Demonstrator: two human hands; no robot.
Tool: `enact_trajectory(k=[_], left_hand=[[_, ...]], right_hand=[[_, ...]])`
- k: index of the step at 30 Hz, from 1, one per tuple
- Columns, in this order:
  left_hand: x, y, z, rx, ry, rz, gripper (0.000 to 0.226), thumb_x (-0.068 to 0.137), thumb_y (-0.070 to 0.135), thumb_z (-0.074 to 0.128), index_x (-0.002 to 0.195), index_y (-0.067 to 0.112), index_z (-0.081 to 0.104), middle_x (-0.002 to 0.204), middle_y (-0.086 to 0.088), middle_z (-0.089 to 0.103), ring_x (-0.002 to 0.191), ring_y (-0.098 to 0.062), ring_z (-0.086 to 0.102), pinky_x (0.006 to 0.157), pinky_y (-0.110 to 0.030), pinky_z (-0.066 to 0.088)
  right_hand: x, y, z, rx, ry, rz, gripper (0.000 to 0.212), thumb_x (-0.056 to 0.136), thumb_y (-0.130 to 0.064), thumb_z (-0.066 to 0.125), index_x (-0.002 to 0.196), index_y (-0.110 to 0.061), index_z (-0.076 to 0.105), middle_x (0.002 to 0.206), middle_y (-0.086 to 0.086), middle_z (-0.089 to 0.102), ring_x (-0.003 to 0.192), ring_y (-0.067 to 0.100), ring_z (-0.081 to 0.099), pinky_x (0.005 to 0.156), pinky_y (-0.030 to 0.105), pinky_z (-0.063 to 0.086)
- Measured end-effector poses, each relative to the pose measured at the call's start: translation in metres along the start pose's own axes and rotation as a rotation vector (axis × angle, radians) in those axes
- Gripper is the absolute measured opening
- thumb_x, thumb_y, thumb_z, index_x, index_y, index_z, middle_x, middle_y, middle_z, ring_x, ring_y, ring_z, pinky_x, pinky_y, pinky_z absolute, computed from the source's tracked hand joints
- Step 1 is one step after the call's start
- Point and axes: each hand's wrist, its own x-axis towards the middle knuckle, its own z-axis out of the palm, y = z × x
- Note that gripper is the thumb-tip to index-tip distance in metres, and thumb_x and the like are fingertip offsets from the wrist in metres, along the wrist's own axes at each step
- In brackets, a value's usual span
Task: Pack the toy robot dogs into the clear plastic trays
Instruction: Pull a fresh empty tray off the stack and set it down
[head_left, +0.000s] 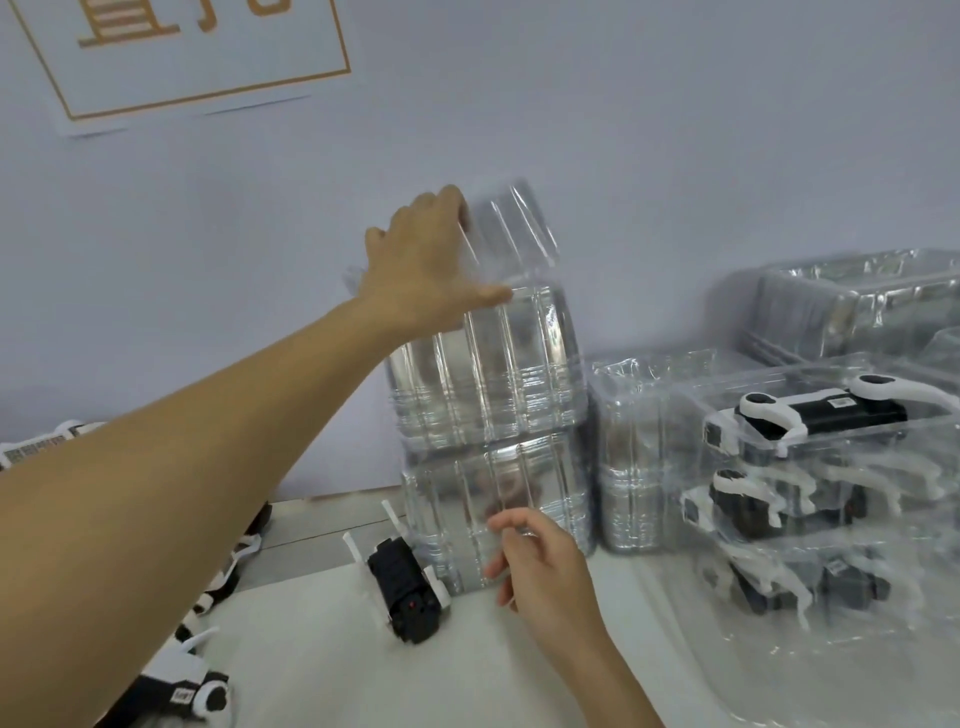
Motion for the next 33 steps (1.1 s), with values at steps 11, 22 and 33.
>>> enact_trajectory(k=[11, 22, 33], left_hand=[[-0.071, -0.001, -0.040, -0.327, 0.752, -0.185, 0.065, 0.071, 0.053, 0.081, 0.109, 0.012, 0.049, 0.105, 0.006, 0.046, 0.090, -0.009, 0.045, 0.090, -0.043, 0.047], [-0.203, -0.030, 0.009, -0.648, 0.841, -0.737, 0.070, 0.063, 0.067, 0.076, 0.112, 0.028, 0.045, 0.099, 0.023, 0.049, 0.089, 0.003, 0.053, 0.075, -0.008, 0.041], [-0.201, -0.043, 0.005, -0.515, 0.522, -0.853, 0.060, 0.058, 0.074, 0.074, 0.089, 0.033, 0.044, 0.087, 0.011, 0.053, 0.079, -0.004, 0.052, 0.063, -0.024, 0.039]], right_hand=[[-0.001, -0.003, -0.001, -0.023, 0.007, -0.034, 0.024, 0.100, -0.009, 0.049, 0.096, -0.023, 0.068, 0.071, 0.010, 0.069, 0.053, 0.008, 0.056, 0.051, 0.017, 0.044], [0.002, -0.005, 0.003, -0.093, 0.017, -0.125, 0.032, 0.099, -0.007, 0.050, 0.092, -0.032, 0.069, 0.071, 0.005, 0.069, 0.055, 0.011, 0.055, 0.052, 0.021, 0.044], [-0.018, -0.036, 0.040, -0.097, -0.105, -0.414, 0.015, 0.092, -0.024, 0.069, 0.090, -0.037, 0.075, 0.088, -0.012, 0.074, 0.087, 0.008, 0.068, 0.072, 0.021, 0.055]])
